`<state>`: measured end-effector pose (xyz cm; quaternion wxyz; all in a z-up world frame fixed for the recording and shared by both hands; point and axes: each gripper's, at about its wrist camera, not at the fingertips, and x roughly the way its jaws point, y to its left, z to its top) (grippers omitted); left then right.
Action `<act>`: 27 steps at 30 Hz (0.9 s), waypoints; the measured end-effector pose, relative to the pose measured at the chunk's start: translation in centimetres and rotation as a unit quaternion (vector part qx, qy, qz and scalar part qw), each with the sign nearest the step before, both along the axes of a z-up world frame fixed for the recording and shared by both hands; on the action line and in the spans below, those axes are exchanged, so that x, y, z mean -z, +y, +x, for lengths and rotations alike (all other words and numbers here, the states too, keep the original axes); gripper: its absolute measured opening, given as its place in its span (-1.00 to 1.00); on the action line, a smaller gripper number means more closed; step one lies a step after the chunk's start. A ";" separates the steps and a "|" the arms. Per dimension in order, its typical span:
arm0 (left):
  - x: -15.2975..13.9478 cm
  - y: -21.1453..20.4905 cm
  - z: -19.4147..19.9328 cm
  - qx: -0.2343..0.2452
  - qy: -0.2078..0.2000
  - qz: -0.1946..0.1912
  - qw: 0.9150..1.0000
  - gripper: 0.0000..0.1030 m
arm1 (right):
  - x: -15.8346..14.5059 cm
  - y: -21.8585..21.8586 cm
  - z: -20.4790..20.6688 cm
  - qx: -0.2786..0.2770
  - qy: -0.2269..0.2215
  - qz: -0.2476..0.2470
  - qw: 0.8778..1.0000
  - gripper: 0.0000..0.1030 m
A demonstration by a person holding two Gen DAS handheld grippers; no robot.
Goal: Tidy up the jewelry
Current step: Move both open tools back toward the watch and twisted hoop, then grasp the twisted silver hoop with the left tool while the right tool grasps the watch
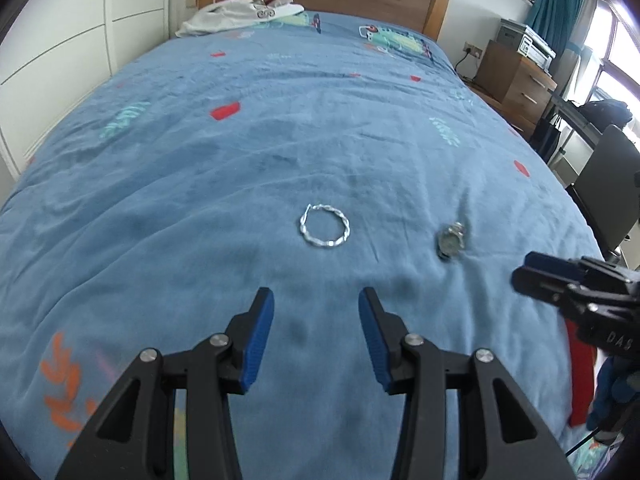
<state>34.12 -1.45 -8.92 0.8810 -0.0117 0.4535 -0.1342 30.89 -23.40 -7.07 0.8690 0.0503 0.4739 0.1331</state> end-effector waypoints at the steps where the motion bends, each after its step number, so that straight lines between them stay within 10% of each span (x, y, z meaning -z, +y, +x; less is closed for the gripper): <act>1: 0.3 -0.2 0.5 0.001 0.002 -0.001 1.000 -0.18 | 0.6 0.1 0.6 0.002 0.004 0.004 1.000 -0.17; 27: 2.6 -3.1 5.2 0.025 -0.020 0.001 0.999 -0.29 | 5.7 -0.5 5.5 0.045 0.024 0.093 0.994 -0.53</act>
